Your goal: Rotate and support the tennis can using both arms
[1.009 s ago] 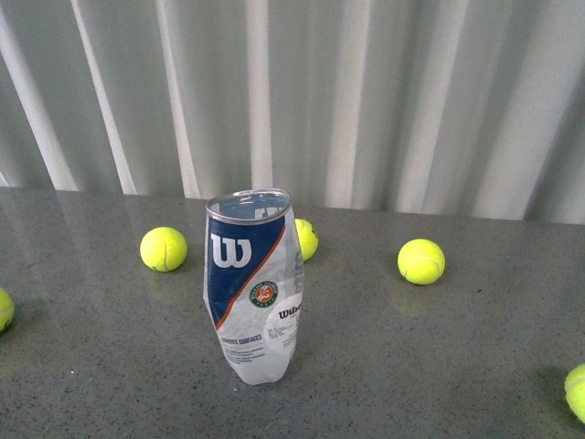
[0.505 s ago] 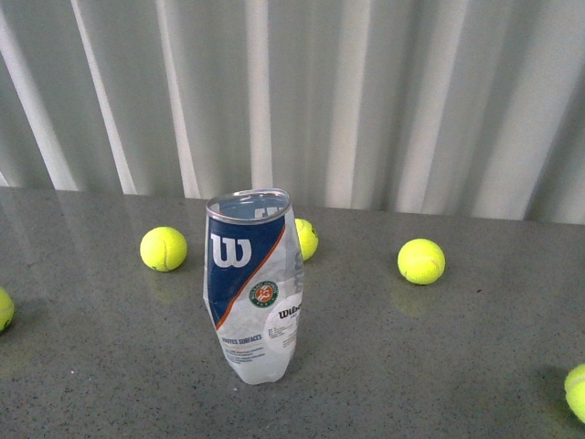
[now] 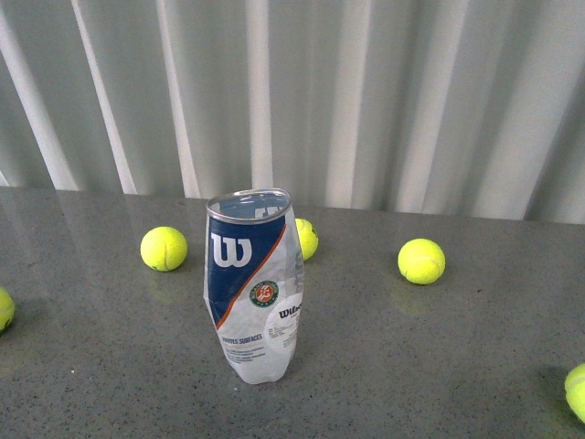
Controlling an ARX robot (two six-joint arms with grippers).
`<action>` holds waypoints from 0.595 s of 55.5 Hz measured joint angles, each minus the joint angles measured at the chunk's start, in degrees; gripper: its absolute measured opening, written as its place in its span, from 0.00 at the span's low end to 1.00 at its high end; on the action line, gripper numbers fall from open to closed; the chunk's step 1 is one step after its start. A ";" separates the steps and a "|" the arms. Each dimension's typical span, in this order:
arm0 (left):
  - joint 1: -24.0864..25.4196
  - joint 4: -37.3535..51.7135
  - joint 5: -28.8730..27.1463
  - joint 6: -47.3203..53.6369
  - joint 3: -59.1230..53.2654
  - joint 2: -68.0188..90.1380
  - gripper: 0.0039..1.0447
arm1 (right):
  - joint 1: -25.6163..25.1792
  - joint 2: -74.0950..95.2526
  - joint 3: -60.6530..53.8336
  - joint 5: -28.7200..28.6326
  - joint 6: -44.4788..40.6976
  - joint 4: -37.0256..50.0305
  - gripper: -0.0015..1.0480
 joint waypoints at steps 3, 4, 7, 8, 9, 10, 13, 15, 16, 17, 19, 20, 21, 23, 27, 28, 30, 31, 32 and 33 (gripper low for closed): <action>0.00 0.00 0.00 0.00 -0.02 0.00 0.29 | 0.00 -0.02 0.00 0.00 0.00 0.00 0.93; 0.00 0.00 0.00 0.00 0.00 0.00 0.33 | 0.00 -0.02 0.00 0.00 0.00 0.00 0.93; 0.00 0.00 0.00 0.00 -0.02 0.00 0.43 | 0.00 -0.02 0.00 0.00 0.00 0.00 0.93; 0.00 0.00 0.00 0.00 0.00 0.00 0.45 | 0.00 -0.02 0.00 0.00 0.00 0.00 0.93; 0.00 0.00 0.00 0.00 0.00 0.00 0.48 | 0.00 -0.02 0.00 0.00 0.00 0.00 0.93; 0.00 0.00 0.00 0.00 0.00 0.00 0.52 | 0.00 -0.02 0.00 0.00 0.00 0.00 0.93; 0.00 0.00 0.00 0.00 0.00 0.00 0.60 | 0.00 -0.02 0.00 0.00 0.00 0.00 0.93; 0.00 0.00 0.00 0.00 -0.02 0.00 0.67 | 0.00 0.00 0.00 0.00 0.00 0.00 0.93; 0.00 0.00 0.00 0.00 0.00 0.00 0.69 | 0.00 -0.02 0.00 0.00 0.00 0.00 0.93; 0.00 0.00 0.00 0.00 -0.02 0.00 0.72 | 0.00 -0.02 0.00 0.00 0.00 0.00 0.93; 0.00 0.00 0.00 0.00 0.00 0.00 0.79 | 0.00 -0.02 0.00 0.00 0.00 0.00 0.93; 0.00 0.00 0.00 0.00 0.00 0.00 0.81 | 0.00 0.00 0.00 0.00 0.00 0.00 0.93; 0.00 0.00 0.00 0.00 0.00 0.00 0.84 | 0.00 -0.02 0.00 0.00 0.00 0.00 0.93; 0.00 0.00 0.00 0.00 0.00 0.00 0.89 | 0.00 -0.02 -0.02 0.00 0.00 0.00 0.93; 0.00 0.00 0.00 0.02 0.00 0.00 0.95 | 0.00 -0.02 0.00 0.00 0.00 0.00 0.93; 0.00 0.00 0.00 0.02 0.00 0.00 0.94 | 0.00 -0.02 0.00 0.00 0.00 0.00 0.93; 0.00 0.00 0.00 0.02 0.00 0.00 0.93 | 0.00 -0.02 0.00 0.00 0.00 0.00 0.93; 0.00 0.00 0.00 0.02 0.00 0.00 0.93 | 0.00 -0.02 0.00 0.00 0.00 0.00 0.93; 0.00 0.00 0.00 0.00 0.00 0.00 0.94 | 0.00 -0.02 -0.02 0.00 0.00 0.00 0.93; 0.00 0.00 0.00 0.02 0.00 0.00 0.94 | 0.00 0.00 0.00 0.00 0.00 0.00 0.93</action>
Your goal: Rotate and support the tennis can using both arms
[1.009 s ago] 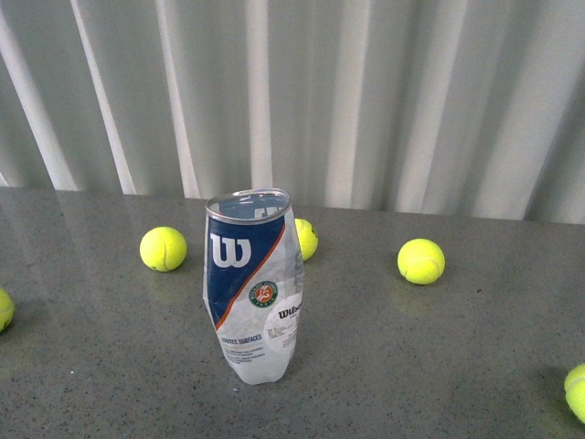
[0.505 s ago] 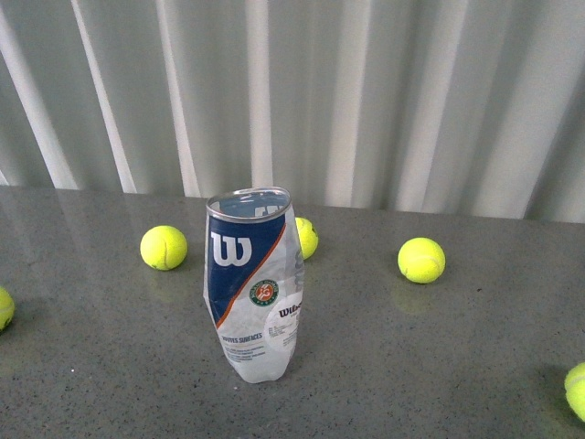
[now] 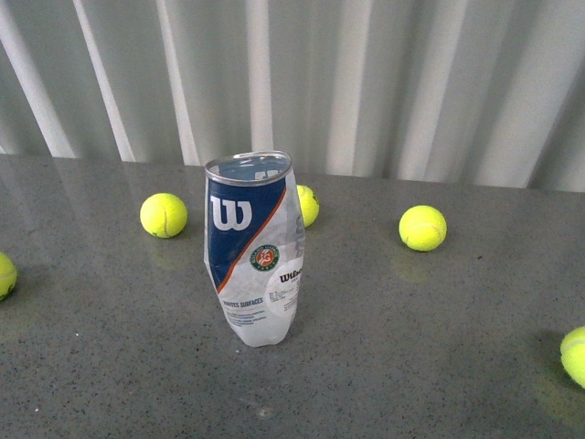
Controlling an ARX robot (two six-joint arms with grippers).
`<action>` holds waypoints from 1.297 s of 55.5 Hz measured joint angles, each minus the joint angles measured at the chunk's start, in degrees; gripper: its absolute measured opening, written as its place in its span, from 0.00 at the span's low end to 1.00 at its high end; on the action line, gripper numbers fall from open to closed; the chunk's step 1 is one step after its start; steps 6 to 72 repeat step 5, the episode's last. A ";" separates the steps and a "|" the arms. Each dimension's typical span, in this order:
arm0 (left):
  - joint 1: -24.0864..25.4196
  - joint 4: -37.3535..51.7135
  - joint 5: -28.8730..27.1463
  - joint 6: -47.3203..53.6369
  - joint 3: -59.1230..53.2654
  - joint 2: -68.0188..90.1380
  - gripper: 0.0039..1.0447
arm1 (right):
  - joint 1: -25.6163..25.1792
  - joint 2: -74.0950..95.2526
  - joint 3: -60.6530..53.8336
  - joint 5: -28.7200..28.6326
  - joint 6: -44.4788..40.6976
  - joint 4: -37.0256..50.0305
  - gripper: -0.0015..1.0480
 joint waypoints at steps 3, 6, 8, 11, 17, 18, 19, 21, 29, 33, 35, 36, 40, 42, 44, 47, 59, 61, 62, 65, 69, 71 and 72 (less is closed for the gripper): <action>0.00 0.00 0.00 0.00 0.00 0.00 0.94 | 0.00 0.00 0.00 0.00 0.00 0.00 0.93; 0.00 0.00 0.00 0.00 0.00 0.00 0.94 | 0.00 0.00 0.00 0.00 0.00 0.00 0.93; 0.00 0.00 0.00 0.00 0.00 0.00 0.94 | 0.00 0.00 0.00 0.00 0.00 0.00 0.93; 0.00 0.00 0.00 0.00 0.00 0.00 0.94 | 0.00 0.00 0.00 0.00 0.00 0.00 0.93; 0.00 0.00 0.00 0.00 0.00 0.00 0.94 | 0.00 0.00 0.00 0.00 0.00 0.00 0.93; 0.00 0.00 0.00 0.00 0.00 0.00 0.94 | 0.00 0.00 0.00 0.00 0.00 0.00 0.93; 0.00 0.00 0.00 0.00 0.00 0.00 0.94 | 0.00 0.00 0.00 0.00 0.00 0.00 0.93; 0.00 0.00 0.00 0.00 0.00 0.00 0.94 | 0.00 0.00 0.00 0.00 0.00 0.00 0.93; 0.00 0.00 0.00 0.00 0.00 0.00 0.94 | 0.00 0.00 0.00 0.00 0.00 0.00 0.93; 0.00 0.00 0.00 0.00 0.00 0.00 0.94 | 0.00 0.00 0.00 0.00 0.00 0.00 0.93; 0.00 0.00 0.00 0.00 0.00 0.00 0.94 | 0.00 0.00 0.00 0.00 0.00 0.00 0.93; 0.00 0.00 0.00 0.00 0.00 0.00 0.94 | 0.00 0.00 0.00 0.00 0.00 0.00 0.93; 0.00 0.00 0.00 0.00 0.00 0.00 0.94 | 0.00 0.00 0.00 0.00 0.00 0.00 0.93; 0.00 0.00 0.00 0.00 0.00 0.00 0.94 | 0.00 0.00 0.00 0.00 0.00 0.00 0.93; 0.00 0.00 0.00 0.00 0.00 0.00 0.94 | 0.00 0.00 0.00 0.00 0.00 0.00 0.93; 0.00 0.00 0.00 0.00 0.00 0.00 0.94 | 0.00 0.00 0.00 0.00 0.00 0.00 0.93; 0.00 0.00 0.00 0.00 0.00 0.00 0.94 | 0.00 0.00 0.00 0.00 0.00 0.00 0.93; 0.00 0.00 0.00 0.00 0.00 0.00 0.94 | 0.00 0.00 0.00 0.00 0.00 0.00 0.93; 0.00 0.00 0.00 0.00 0.00 0.00 0.94 | 0.00 0.00 0.00 0.00 0.00 0.00 0.93; 0.00 0.00 0.00 0.00 0.00 0.00 0.94 | 0.00 0.00 0.00 0.00 0.00 0.00 0.93; 0.00 0.00 0.00 0.00 0.00 0.00 0.94 | 0.00 0.00 0.00 0.00 0.00 0.00 0.93; 0.00 0.00 0.00 0.00 0.00 0.00 0.94 | 0.00 0.00 0.00 0.00 0.00 0.00 0.93; 0.00 0.00 0.00 0.00 0.00 0.00 0.94 | 0.00 0.00 0.00 0.00 0.00 0.00 0.93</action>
